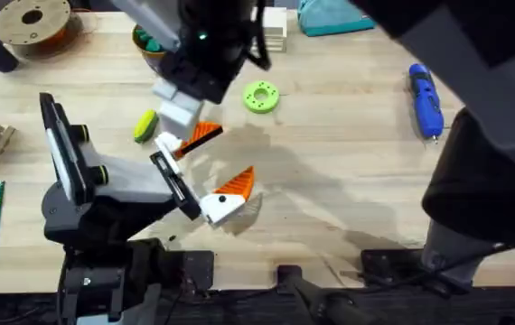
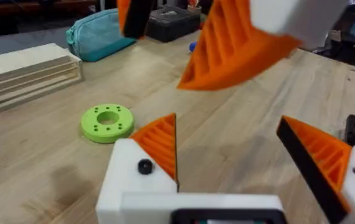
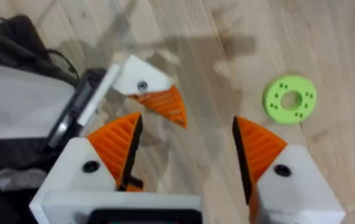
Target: Pick up the gripper from the table and insert it into the empty holder that is missing its gripper. Then pick up a screw, insert it into the mounting hole, and use the screwdriver to tighten it. Finally, clean up the table by picking up the vegetable and placing it into the bucket.
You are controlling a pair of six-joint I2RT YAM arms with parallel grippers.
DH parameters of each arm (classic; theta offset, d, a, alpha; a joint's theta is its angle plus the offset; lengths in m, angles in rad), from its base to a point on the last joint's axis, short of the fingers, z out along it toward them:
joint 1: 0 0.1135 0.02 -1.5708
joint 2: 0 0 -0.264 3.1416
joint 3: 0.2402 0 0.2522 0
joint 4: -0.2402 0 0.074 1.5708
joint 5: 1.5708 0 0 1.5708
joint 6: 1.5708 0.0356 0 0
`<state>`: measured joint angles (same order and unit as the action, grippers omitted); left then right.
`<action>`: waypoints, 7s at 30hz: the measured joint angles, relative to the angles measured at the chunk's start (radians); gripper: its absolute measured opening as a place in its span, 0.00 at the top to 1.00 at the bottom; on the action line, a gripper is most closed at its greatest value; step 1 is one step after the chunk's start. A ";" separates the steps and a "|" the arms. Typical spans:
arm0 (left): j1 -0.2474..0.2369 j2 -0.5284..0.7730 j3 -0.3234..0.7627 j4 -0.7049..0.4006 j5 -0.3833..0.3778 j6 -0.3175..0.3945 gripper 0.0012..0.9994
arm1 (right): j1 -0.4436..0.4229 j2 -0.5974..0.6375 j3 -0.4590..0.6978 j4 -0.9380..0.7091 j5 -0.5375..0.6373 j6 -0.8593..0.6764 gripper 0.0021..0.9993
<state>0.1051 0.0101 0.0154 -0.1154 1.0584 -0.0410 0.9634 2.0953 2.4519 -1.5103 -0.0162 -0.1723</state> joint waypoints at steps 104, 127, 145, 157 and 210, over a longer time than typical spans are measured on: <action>0.000 0.000 0.000 0.000 0.000 0.007 0.97 | -0.801 -0.801 -0.845 0.330 0.035 0.253 0.01; 0.000 0.000 0.000 0.000 0.000 0.007 1.00 | -1.059 -0.895 -1.157 0.360 0.035 0.183 0.10; 0.000 0.000 0.000 0.000 0.000 0.007 1.00 | -1.217 -0.414 -0.936 0.415 -0.048 -0.071 0.06; 0.000 0.000 0.000 0.000 0.000 0.007 1.00 | -1.246 -0.175 -0.837 0.532 -0.040 -0.132 0.01; 0.000 0.000 0.000 0.000 0.000 0.007 1.00 | -1.303 0.014 -0.816 0.632 -0.002 -0.157 0.56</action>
<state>0.1051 0.0101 0.0154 -0.1154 1.0588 -0.0338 -0.3395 2.1096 1.6355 -0.8781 -0.0184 -0.3298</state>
